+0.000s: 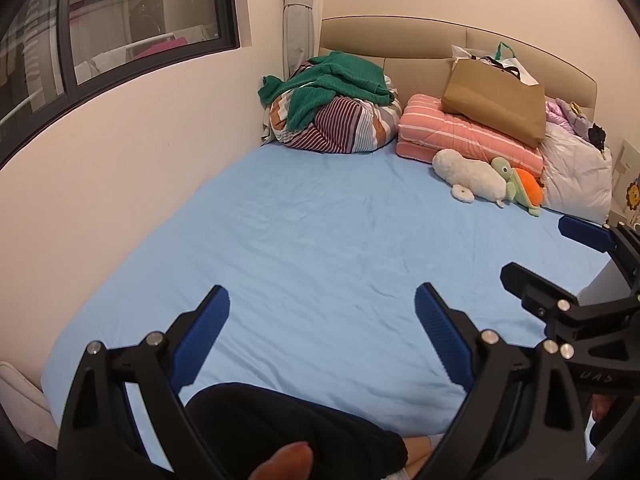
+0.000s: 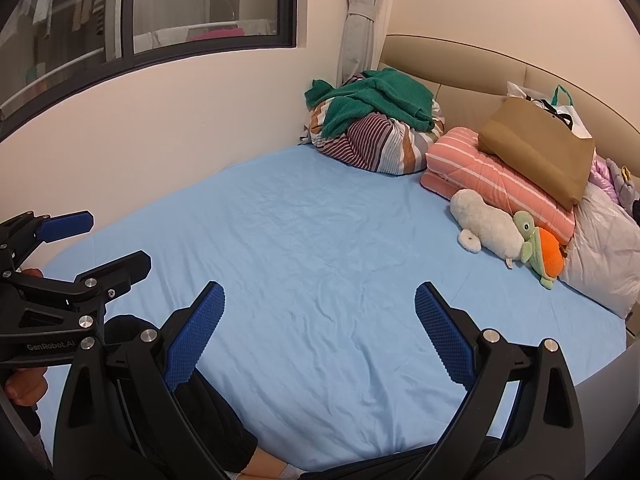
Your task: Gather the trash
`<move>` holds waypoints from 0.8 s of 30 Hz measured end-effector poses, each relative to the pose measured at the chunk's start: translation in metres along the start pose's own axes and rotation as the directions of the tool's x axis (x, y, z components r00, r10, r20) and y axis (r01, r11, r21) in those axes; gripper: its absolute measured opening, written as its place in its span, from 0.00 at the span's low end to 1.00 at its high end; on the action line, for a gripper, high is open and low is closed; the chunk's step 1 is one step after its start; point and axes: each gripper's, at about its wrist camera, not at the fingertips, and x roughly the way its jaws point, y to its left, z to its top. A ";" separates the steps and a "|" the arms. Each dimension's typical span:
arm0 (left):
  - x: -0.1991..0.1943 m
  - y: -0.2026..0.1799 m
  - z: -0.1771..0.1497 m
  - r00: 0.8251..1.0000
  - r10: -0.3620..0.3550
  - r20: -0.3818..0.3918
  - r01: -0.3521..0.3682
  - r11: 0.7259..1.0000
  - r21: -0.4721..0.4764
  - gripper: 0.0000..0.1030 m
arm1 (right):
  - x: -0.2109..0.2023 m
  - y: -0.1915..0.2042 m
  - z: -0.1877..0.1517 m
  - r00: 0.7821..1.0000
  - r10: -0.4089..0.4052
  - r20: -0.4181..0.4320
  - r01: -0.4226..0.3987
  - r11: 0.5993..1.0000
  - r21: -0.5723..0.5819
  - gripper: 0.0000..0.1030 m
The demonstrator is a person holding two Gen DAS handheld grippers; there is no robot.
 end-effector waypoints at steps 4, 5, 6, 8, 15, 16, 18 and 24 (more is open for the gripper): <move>0.000 0.000 0.000 1.000 0.000 0.000 0.000 1.000 0.000 0.91 | -0.002 0.000 -0.001 1.000 0.000 0.001 0.000 1.000 -0.003 0.90; 0.000 0.000 -0.001 1.000 0.001 -0.002 -0.001 1.000 0.000 0.91 | -0.002 0.000 -0.001 1.000 0.000 0.001 0.000 1.000 -0.003 0.90; 0.000 0.000 -0.001 1.000 0.002 -0.001 -0.002 1.000 0.000 0.91 | -0.002 0.001 -0.001 1.000 -0.001 0.001 0.001 1.000 -0.004 0.90; 0.000 0.000 -0.001 1.000 0.000 -0.001 0.000 1.000 -0.001 0.91 | -0.001 0.001 -0.001 1.000 0.000 0.001 0.000 1.000 -0.004 0.90; 0.000 0.001 -0.002 1.000 0.005 -0.001 -0.005 1.000 -0.003 0.91 | -0.001 0.002 -0.001 1.000 -0.001 0.002 0.001 1.000 -0.005 0.90; 0.000 0.001 -0.003 1.000 0.007 -0.002 -0.007 1.000 -0.004 0.91 | -0.001 0.002 -0.001 1.000 -0.001 0.002 0.001 1.000 -0.004 0.90; -0.001 0.001 -0.004 1.000 0.013 0.000 -0.013 1.000 -0.003 0.91 | -0.001 0.002 -0.001 1.000 -0.001 0.002 0.001 1.000 -0.005 0.90; -0.004 0.000 -0.005 1.000 0.016 0.002 -0.016 1.000 -0.002 0.91 | -0.001 0.002 -0.001 1.000 -0.001 0.002 0.001 1.000 -0.005 0.90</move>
